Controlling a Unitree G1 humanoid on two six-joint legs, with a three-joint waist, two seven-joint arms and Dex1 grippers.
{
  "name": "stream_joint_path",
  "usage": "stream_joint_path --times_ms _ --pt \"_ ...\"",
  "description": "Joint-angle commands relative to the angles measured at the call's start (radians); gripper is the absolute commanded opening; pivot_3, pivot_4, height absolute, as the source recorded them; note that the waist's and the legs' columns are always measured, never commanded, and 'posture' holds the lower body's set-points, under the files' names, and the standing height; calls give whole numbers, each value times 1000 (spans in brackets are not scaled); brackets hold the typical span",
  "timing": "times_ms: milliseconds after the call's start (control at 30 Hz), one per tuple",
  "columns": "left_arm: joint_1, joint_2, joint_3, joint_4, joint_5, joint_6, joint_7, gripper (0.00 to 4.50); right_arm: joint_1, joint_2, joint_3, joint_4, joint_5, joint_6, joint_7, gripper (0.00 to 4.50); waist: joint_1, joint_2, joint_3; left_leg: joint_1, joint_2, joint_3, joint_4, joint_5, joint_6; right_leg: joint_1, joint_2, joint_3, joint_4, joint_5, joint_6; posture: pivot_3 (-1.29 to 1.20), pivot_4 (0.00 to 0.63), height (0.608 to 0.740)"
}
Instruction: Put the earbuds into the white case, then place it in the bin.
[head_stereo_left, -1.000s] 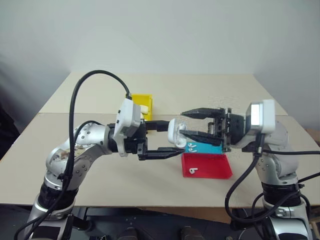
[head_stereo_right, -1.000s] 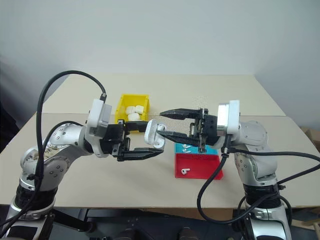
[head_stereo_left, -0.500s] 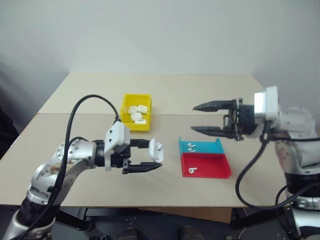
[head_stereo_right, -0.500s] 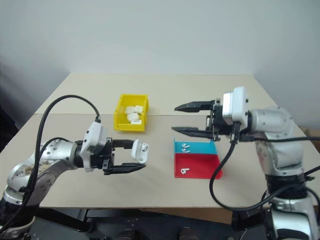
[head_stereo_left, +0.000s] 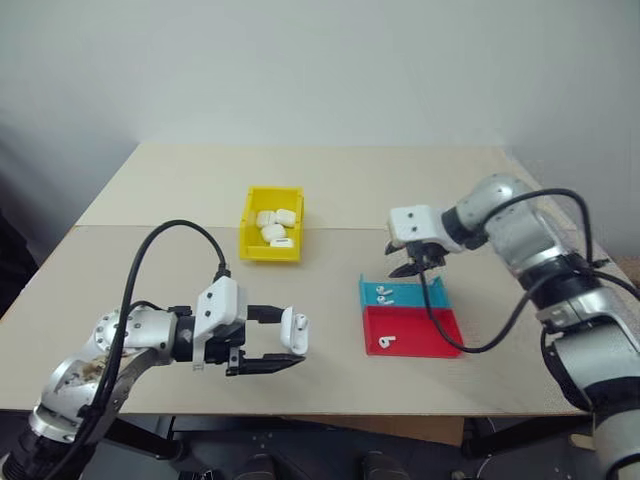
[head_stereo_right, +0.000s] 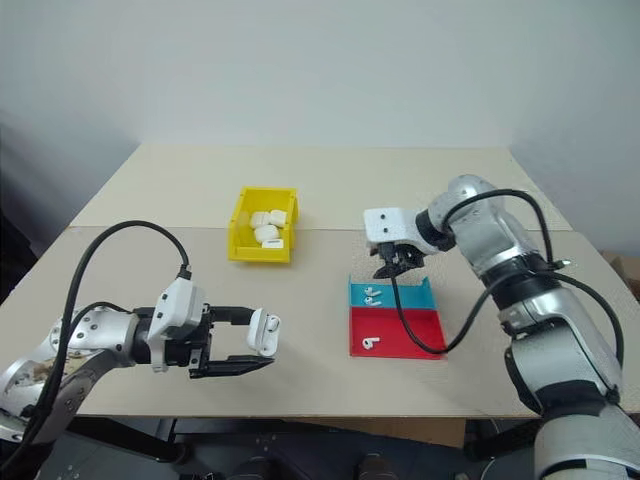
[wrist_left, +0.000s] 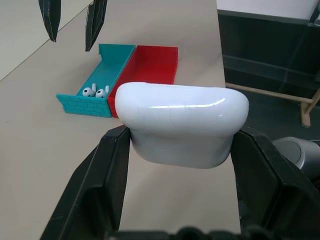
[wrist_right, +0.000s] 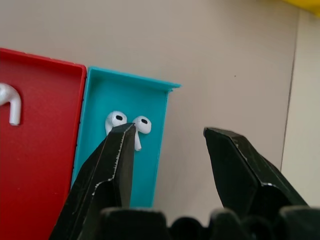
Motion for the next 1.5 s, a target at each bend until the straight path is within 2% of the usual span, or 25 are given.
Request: stream_joint_path --times_ms 33,433,1500 --pt "-12 -7 4 -41 -14 -19 2 2753 -45 29 21 75 -73 -68 -12 2623 1 0 0 0 0 0 0 0 0 0 0 0 0 0 0 0 150 740" --pt "7 -12 -4 -69 1 -17 23 2753 -60 138 35 245 -178 -162 -59 2623 -2 0 0 1 0 0 0 0 0 0 0 0 3 2 -3 0 150 740" --pt "23 -15 -20 -84 25 -33 34 2753 -53 191 24 313 -215 -215 -106 2623 -25 0 0 2 0 -1 0 0 0 0 1 0 5 2 -3 0 150 740"
